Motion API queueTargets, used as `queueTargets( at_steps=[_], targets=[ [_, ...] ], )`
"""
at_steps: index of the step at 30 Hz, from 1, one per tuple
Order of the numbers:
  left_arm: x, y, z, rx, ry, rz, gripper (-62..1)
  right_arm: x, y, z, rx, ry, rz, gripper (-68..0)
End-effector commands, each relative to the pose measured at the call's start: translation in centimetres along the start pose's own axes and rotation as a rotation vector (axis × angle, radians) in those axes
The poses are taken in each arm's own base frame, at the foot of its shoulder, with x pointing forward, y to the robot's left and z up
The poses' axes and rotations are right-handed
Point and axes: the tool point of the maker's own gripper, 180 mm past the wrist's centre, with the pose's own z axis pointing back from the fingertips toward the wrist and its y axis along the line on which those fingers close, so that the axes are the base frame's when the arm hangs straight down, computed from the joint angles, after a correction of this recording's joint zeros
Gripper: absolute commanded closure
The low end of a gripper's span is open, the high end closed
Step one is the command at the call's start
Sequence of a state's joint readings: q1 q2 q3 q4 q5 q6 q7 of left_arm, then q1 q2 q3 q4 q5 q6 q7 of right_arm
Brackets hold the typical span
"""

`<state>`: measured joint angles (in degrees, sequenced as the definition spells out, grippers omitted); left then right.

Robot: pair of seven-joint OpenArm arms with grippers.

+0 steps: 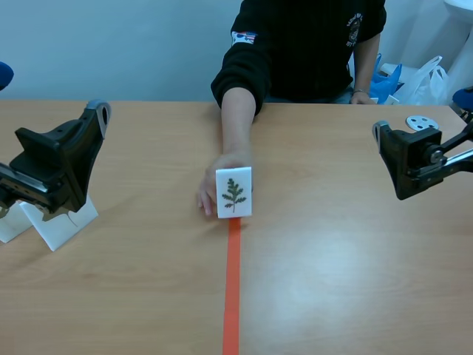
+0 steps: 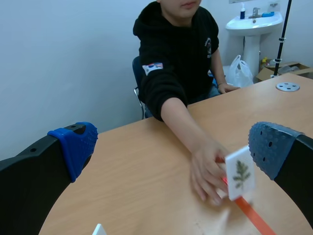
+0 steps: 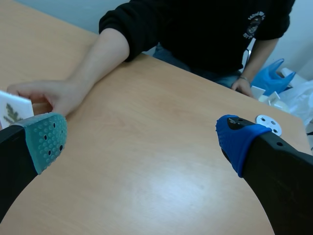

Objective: Sort the leaf by its shape. The table is split by an orange tape line. A compound leaf with several leaflets goes to the left side, a simple leaf with one blade goes to the right side. Return to the home posture when a red brick is placed on the table.

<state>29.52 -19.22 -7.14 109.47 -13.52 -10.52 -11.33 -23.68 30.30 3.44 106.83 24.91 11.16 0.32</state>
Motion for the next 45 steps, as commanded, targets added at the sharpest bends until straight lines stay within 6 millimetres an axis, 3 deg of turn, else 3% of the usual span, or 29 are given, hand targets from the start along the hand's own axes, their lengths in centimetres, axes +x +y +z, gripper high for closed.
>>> queueTargets(
  at_steps=[1,21,30,35,41,45],
  targets=[
    [0.5,0.0,-0.1,0.003,-0.024,0.006,-62.3,1.8,-0.6,-0.1,-0.017,-0.054,0.023,-62.9],
    [0.6,0.0,-0.1,0.004,-0.029,0.005,-62.3,1.9,-0.5,-0.1,-0.013,-0.062,0.031,-63.0],
    [0.6,0.0,-0.1,0.004,-0.029,0.005,-62.3,1.7,0.4,-0.1,0.04,-0.048,0.04,-63.0],
    [0.6,0.0,-0.1,0.003,-0.029,0.005,-62.3,0.9,0.5,-0.2,0.046,-0.001,0.07,-63.0],
    [0.6,0.0,-0.1,0.004,-0.029,0.005,-62.3,0.5,1.6,-1.1,0.178,0.056,0.131,-63.0],
    [0.6,0.0,-0.1,0.004,-0.028,0.005,-62.3,-1.3,1.5,-2.3,0.234,0.1,0.134,-63.0]
  ],
)
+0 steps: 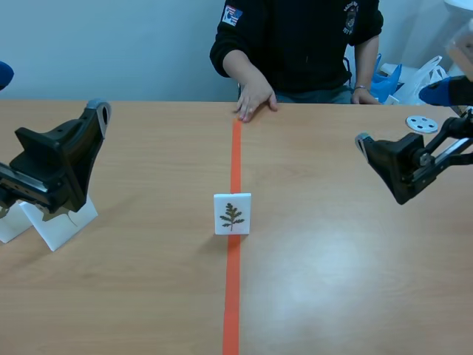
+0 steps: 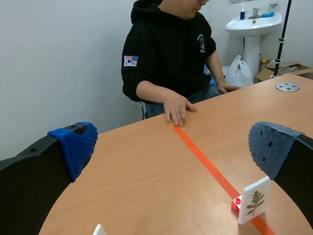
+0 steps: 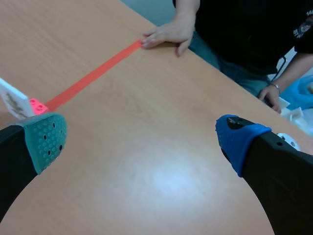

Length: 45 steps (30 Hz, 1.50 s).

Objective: Sort the leaf by its shape. The table is split by an orange tape line. A compound leaf with several leaflets goes to the left side, a simple leaf with one blade goes to the right side. Return to the home posture when a red brick is placed on the table.

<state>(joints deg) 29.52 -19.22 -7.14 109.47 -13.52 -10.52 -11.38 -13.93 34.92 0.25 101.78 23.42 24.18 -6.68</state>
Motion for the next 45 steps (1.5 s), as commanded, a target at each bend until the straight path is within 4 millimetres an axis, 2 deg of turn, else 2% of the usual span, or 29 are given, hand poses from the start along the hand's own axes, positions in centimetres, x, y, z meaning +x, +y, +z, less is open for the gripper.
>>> queueTargets(
  at_steps=[1,4,18,30,34,41,45],
  targets=[
    [0.6,0.0,-0.1,0.004,-0.027,0.005,-62.3,-1.0,0.1,-0.6,0.035,0.018,-0.007,-63.0],
    [0.6,0.1,-0.1,0.005,-0.027,0.004,-62.3,-2.2,0.8,-1.7,0.083,0.022,-0.032,-63.0],
    [0.6,0.1,-0.1,0.007,-0.027,0.002,-62.3,-4.1,6.7,-6.8,0.281,0.019,-0.028,-63.0],
    [0.5,0.2,0.0,0.008,-0.023,0.0,-62.3,-4.5,12.7,-10.1,0.447,0.027,0.028,-63.0],
    [0.5,0.7,0.1,0.021,-0.019,-0.012,-62.3,-4.5,13.5,-11.0,0.463,0.022,0.008,-63.0],
    [0.6,1.7,0.3,0.043,-0.017,-0.035,-62.3,-4.2,13.7,-12.4,0.457,-0.001,-0.019,-63.0],
    [0.6,1.9,0.4,0.047,-0.015,-0.039,-62.3,-4.2,14.9,-12.7,0.489,-0.006,-0.013,-62.9]
  ],
)
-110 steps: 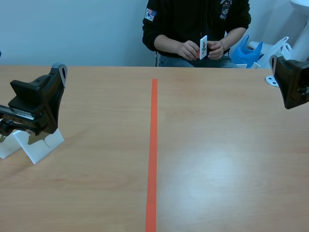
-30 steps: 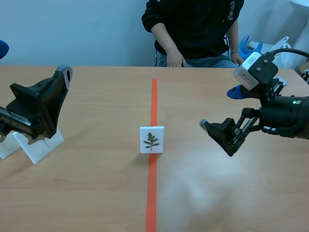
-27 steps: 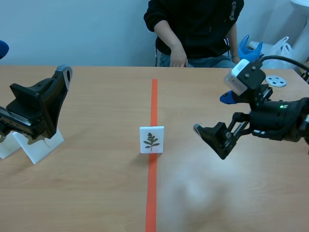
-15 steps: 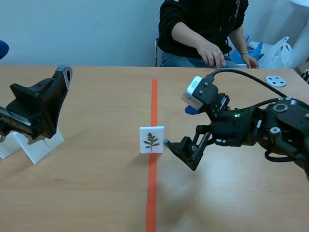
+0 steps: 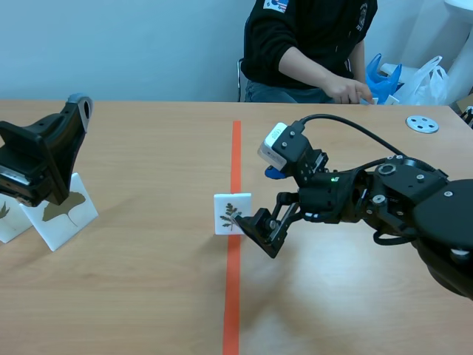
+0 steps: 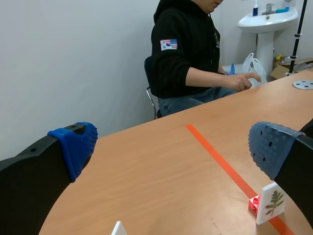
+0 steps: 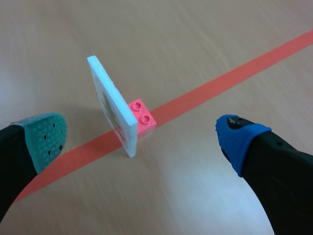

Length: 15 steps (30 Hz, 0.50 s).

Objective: Sort the leaf by its shape. The table is split by an orange tape line. A compound leaf with several leaflets goes to the left side, a simple leaf with one blade goes to the right side. Return to the home posture when a red brick is placed on the table.

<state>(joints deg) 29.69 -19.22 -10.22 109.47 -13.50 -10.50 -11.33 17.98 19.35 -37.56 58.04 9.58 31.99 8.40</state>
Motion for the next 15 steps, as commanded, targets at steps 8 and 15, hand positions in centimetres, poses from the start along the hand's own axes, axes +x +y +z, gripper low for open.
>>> queueTargets(
  at_steps=[8,15],
  targets=[
    [0.4,0.3,0.1,0.01,-0.017,0.0,-62.3,1.2,2.1,-2.5,0.019,-0.055,0.012,-62.9],
    [0.4,0.3,0.1,0.01,-0.018,-0.001,-62.3,0.7,2.4,-3.0,0.004,-0.068,-0.022,-62.5]
  ],
)
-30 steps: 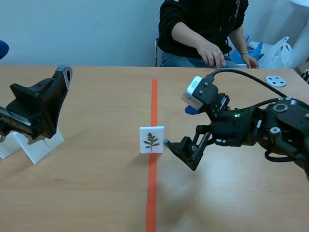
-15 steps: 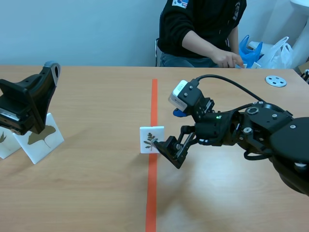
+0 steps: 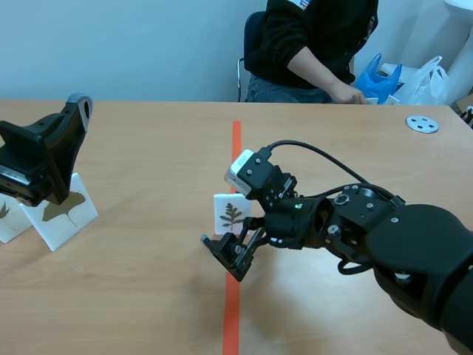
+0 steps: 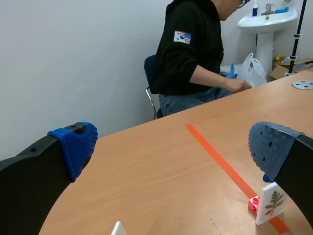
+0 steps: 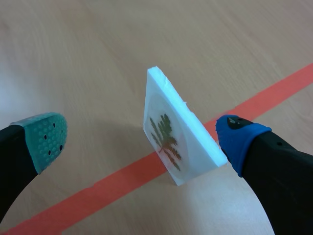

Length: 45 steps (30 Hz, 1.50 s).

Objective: Sort the leaf by its shape. The table is split by an orange tape line. A compound leaf with several leaflets goes to the left side, a simple leaf with one blade goes to the right side. Return to the home posture when a red brick is placed on the table.

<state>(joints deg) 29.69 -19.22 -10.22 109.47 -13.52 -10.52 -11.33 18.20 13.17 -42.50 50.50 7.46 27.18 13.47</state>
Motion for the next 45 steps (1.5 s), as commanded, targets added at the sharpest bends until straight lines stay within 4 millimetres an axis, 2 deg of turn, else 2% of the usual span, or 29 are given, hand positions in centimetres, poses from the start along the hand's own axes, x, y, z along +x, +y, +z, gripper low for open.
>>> queueTargets(
  at_steps=[1,5,14,17,19,24,25,38,41,45],
  targets=[
    [0.4,0.3,0.1,0.01,-0.018,-0.001,-62.3,1.4,-1.3,0.2,-0.024,-0.04,0.014,-61.1],
    [0.4,0.3,0.1,0.01,-0.018,-0.001,-62.3,1.0,-1.8,0.3,-0.051,-0.044,0.008,-53.6],
    [0.4,0.3,0.1,0.01,-0.017,-0.001,-62.3,0.0,-1.8,0.6,-0.097,-0.047,-0.004,-44.7],
    [0.4,0.3,0.1,0.01,-0.017,-0.001,-62.3,-0.3,-1.4,0.7,-0.095,-0.055,-0.014,-38.5],
    [0.4,0.3,0.1,0.01,-0.017,-0.001,-62.3,-0.4,-1.1,0.8,-0.096,-0.061,-0.02,-31.3],
    [0.4,0.3,0.1,0.01,-0.017,-0.001,-62.3,-0.5,-1.7,1.0,-0.142,-0.067,-0.012,-2.8],
    [0.4,0.3,0.1,0.01,-0.017,-0.001,-62.3,-0.4,-1.9,1.0,-0.152,-0.068,-0.009,-0.2],
    [0.4,0.3,0.1,0.01,-0.017,-0.001,-62.3,0.3,-3.6,1.6,-0.22,-0.107,0.004,-0.6],
    [0.4,0.3,0.1,0.01,-0.017,-0.001,-62.3,0.5,-5.4,2.8,-0.276,-0.114,-0.006,-0.6],
    [0.4,0.3,0.1,0.007,-0.016,-0.003,-62.3,0.0,-8.2,6.1,-0.383,-0.114,-0.02,-0.6]
  ],
)
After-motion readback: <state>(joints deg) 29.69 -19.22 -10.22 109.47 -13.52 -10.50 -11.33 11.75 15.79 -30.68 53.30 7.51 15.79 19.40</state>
